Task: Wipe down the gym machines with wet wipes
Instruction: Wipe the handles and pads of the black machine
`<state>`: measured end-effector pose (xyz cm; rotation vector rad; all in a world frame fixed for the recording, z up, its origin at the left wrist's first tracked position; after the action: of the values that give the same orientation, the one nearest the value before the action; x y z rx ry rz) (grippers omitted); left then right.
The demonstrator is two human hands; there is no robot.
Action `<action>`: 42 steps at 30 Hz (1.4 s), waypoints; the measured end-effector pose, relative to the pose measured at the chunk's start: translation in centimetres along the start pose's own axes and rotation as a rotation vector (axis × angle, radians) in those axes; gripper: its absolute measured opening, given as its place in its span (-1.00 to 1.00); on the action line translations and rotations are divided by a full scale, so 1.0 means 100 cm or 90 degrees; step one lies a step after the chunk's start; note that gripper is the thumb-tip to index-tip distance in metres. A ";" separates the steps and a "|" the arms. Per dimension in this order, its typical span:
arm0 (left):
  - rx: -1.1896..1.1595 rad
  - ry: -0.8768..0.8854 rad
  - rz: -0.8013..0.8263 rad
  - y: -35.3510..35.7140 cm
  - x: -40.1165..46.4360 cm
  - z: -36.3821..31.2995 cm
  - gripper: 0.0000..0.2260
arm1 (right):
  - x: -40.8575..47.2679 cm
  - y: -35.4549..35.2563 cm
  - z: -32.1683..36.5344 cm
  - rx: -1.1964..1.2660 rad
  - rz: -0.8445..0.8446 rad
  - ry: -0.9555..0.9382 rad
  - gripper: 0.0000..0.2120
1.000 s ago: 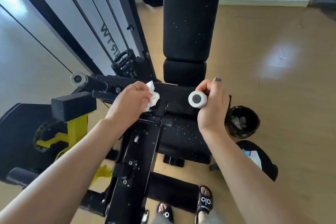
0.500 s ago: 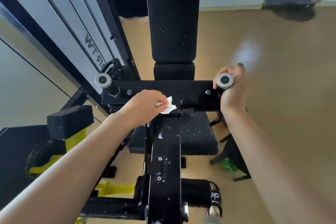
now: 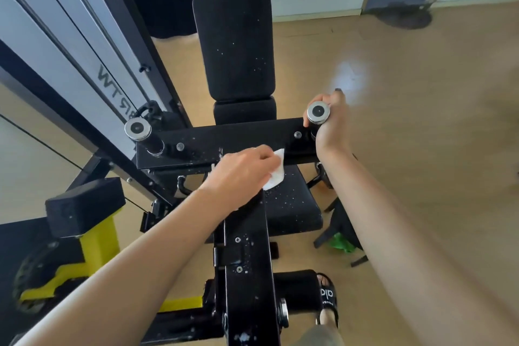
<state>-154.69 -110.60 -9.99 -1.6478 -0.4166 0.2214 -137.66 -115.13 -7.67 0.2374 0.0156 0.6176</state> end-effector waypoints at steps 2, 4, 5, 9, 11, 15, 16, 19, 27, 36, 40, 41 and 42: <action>0.056 0.041 -0.015 0.009 0.010 -0.015 -0.75 | 0.002 0.000 -0.002 -0.002 0.004 0.001 -0.55; 0.112 0.064 -0.030 0.012 0.011 -0.021 -0.55 | 0.002 -0.001 -0.006 -0.001 -0.002 0.011 -0.58; 0.118 0.067 -0.035 0.012 0.008 -0.022 -0.47 | 0.002 -0.001 -0.008 -0.002 -0.007 0.015 -0.60; 0.119 0.052 -0.060 0.012 -0.002 -0.010 -0.41 | 0.004 -0.004 -0.010 -0.011 0.023 0.010 -0.59; 0.133 0.040 -0.072 0.014 -0.004 0.003 -0.45 | 0.003 -0.004 -0.009 -0.010 0.033 0.003 -0.59; 0.160 0.054 -0.050 0.014 0.009 -0.001 -0.58 | 0.001 -0.004 -0.009 0.018 -0.014 0.005 -0.67; 0.161 0.053 -0.043 0.016 0.013 -0.007 -0.57 | 0.001 -0.003 -0.010 0.024 -0.014 0.009 -0.68; 0.142 0.021 -0.038 0.024 0.022 -0.016 -0.52 | 0.003 -0.002 -0.015 0.019 0.005 0.023 -0.67; 0.192 -0.062 0.055 0.034 0.038 -0.028 -0.55 | 0.004 -0.003 -0.018 0.017 -0.008 0.017 -0.67; 0.175 -0.045 0.060 0.034 0.028 -0.025 -0.78 | 0.007 -0.004 -0.020 0.007 0.000 0.005 -0.62; 0.212 0.001 0.080 0.036 0.027 -0.025 -0.80 | 0.006 -0.003 -0.018 0.025 -0.004 0.004 -0.65; 0.205 -0.039 0.071 0.033 0.031 -0.028 -0.80 | 0.005 -0.003 -0.018 0.023 -0.004 0.004 -0.66; 0.201 -0.079 0.066 0.032 0.034 -0.029 -0.79 | 0.005 -0.003 -0.018 0.020 -0.002 0.007 -0.67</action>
<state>-150.04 -112.17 -12.49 -1.3503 -0.3701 0.4457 -137.22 -114.71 -9.51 0.2643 0.0357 0.6159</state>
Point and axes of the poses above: each hand's wrist, its own x-axis towards the middle knuckle, its own y-axis out of the palm, z = x × y, the point moved 6 cm from there along x, towards the middle knuckle, and after that the axes turned 5 degrees about -y, right-handed, at the moved point
